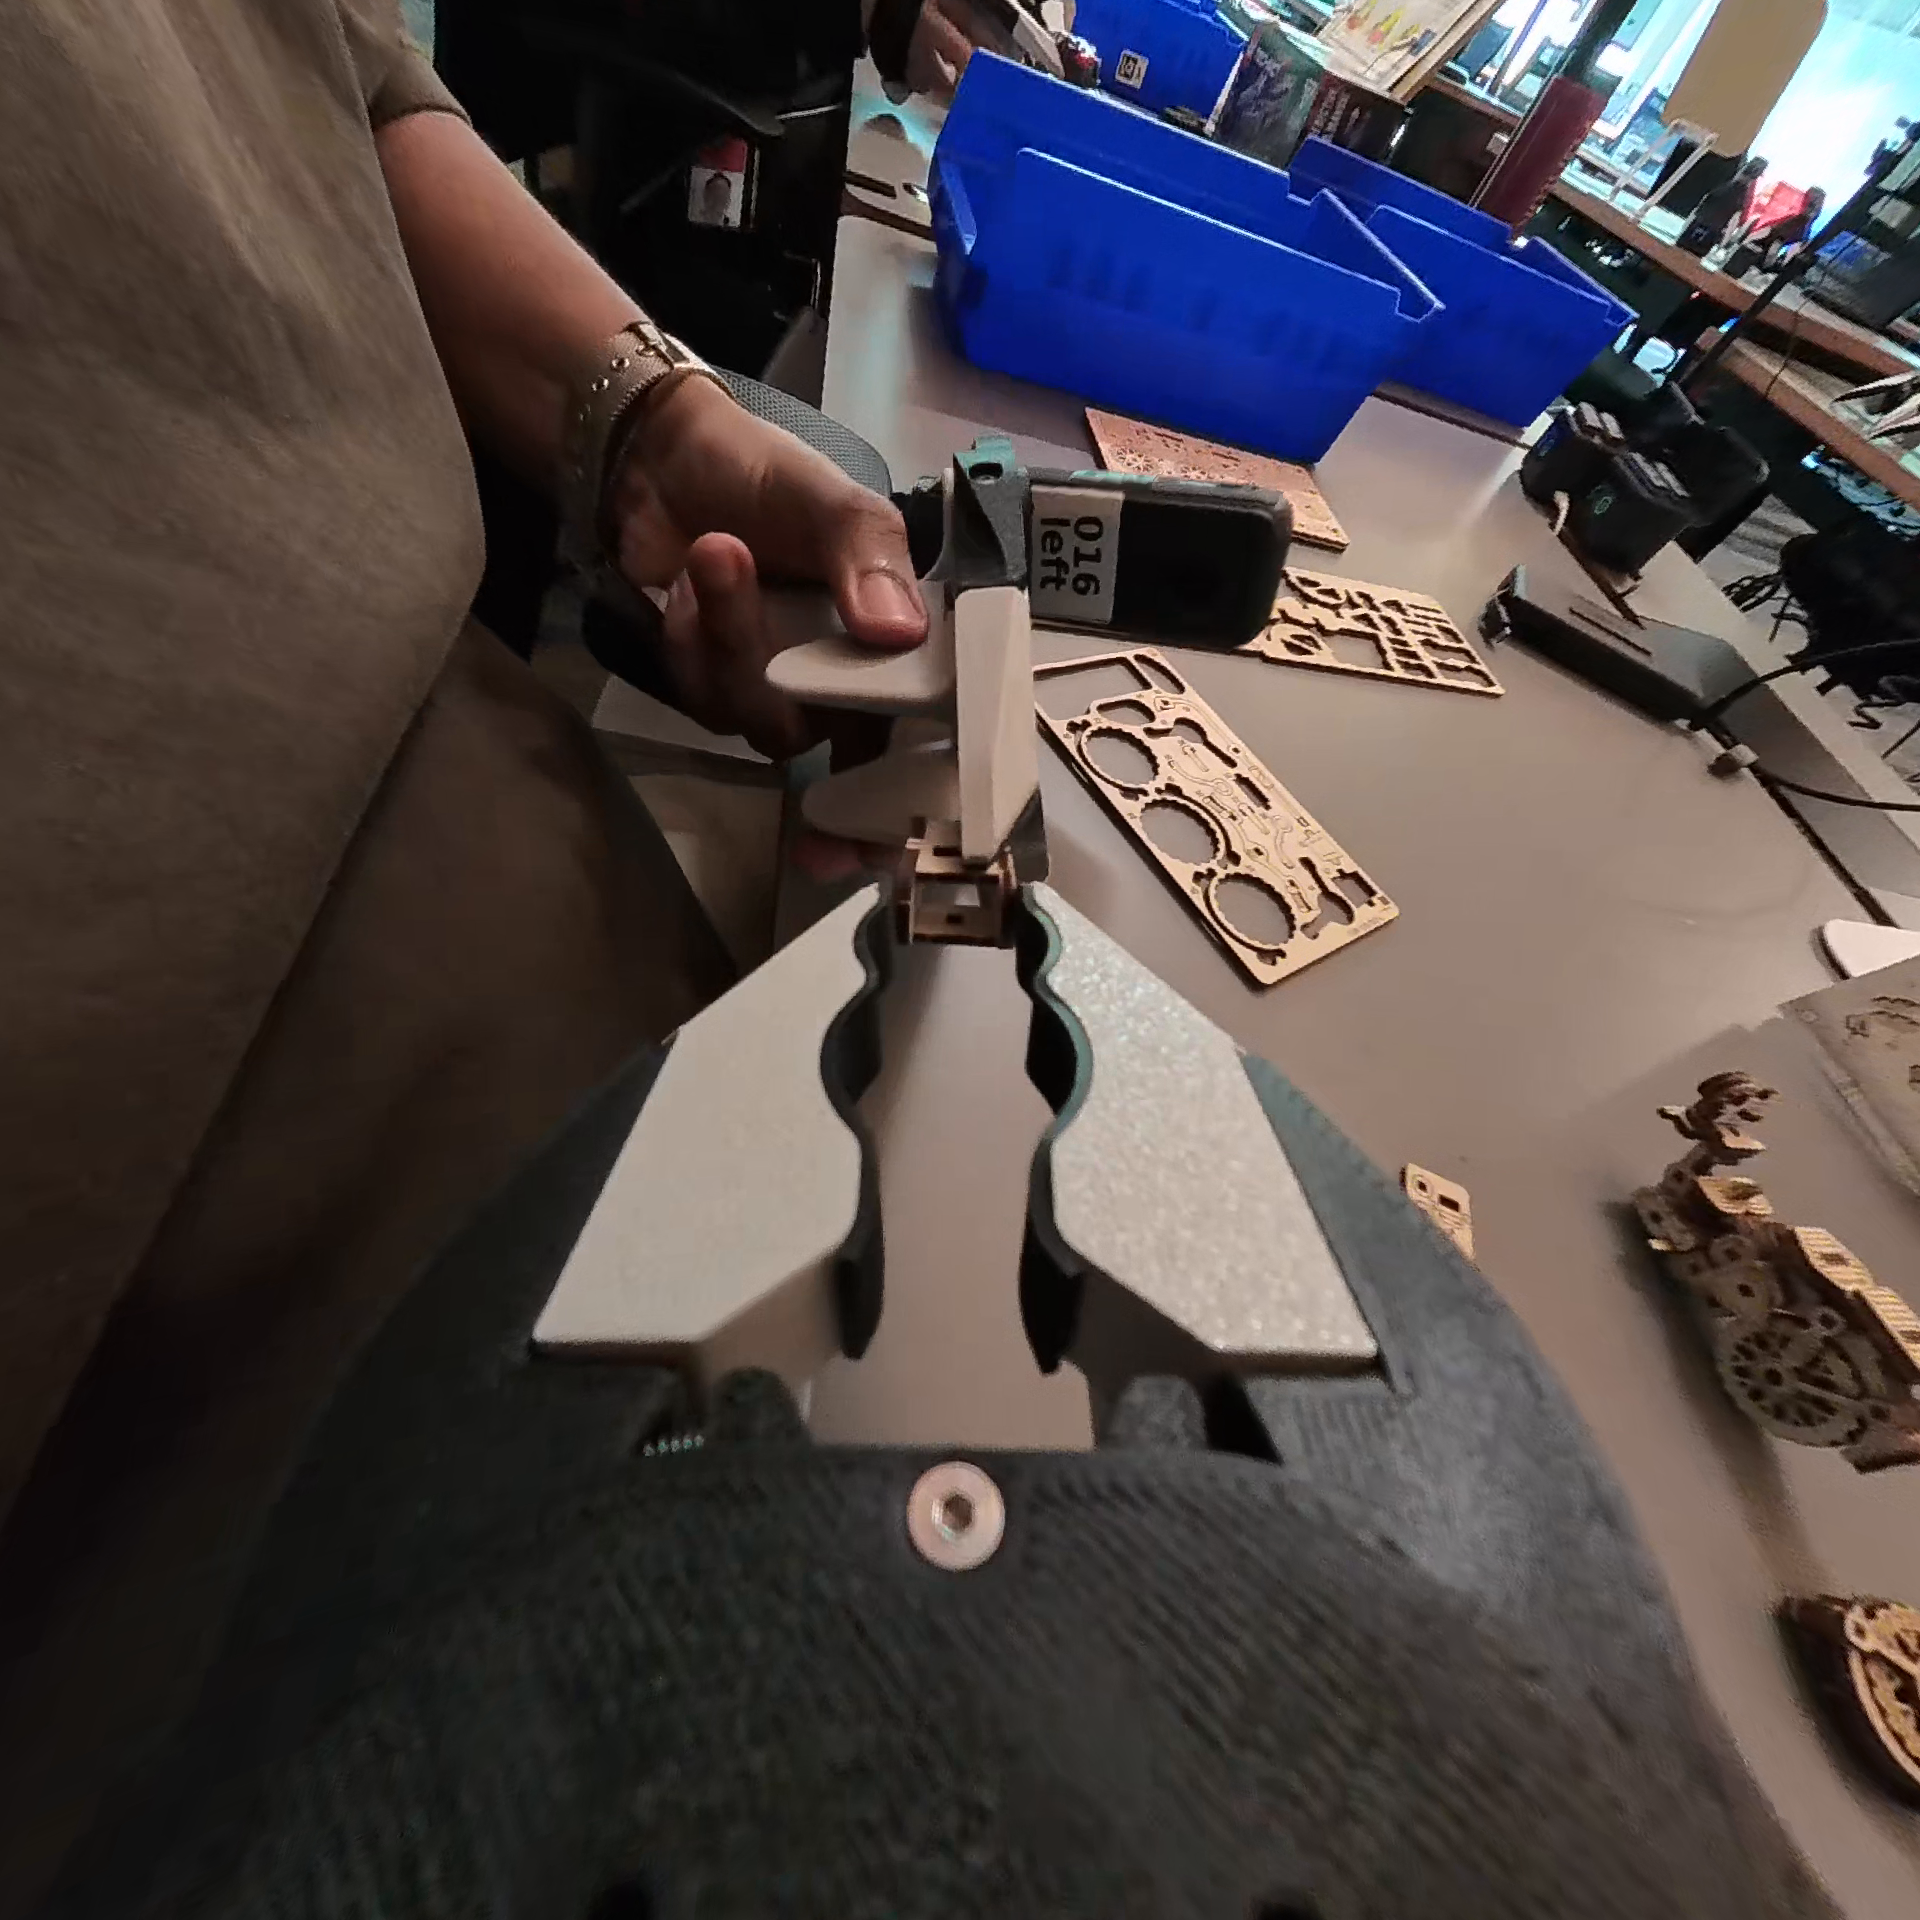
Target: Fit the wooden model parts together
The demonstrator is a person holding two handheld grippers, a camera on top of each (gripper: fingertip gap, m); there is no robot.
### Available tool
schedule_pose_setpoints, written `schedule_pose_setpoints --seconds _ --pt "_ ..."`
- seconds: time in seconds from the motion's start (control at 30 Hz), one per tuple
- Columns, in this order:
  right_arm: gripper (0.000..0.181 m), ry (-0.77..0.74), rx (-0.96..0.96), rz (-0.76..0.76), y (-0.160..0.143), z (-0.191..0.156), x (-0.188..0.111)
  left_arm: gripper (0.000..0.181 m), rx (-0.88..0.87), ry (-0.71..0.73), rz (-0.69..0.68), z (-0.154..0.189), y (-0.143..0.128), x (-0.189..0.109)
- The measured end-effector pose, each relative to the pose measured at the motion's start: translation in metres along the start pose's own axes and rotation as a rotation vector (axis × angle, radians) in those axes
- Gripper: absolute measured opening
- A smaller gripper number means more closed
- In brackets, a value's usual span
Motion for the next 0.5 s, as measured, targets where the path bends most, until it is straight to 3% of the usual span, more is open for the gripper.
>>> schedule_pose_setpoints --seconds 0.03,0.5 --pt "0.021 -0.001 -0.003 -0.002 -0.0001 -0.0003 0.0003 0.015 0.005 0.003 -0.001 0.0001 -0.0001 -0.0002" --pt "0.021 -0.004 -0.002 0.007 -0.0011 0.0008 -0.0005 0.015 -0.004 -0.006 -0.008 -0.0007 0.0008 0.0008"
Point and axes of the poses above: each gripper's, where its closed fingertips meet, x out along the fingers, y out of its top, z = x × y across the jaws, the point moved 8 cm from there along -x, back along the fingers, and after that the axes turned 13 degrees about y, right-handed, at the moved point
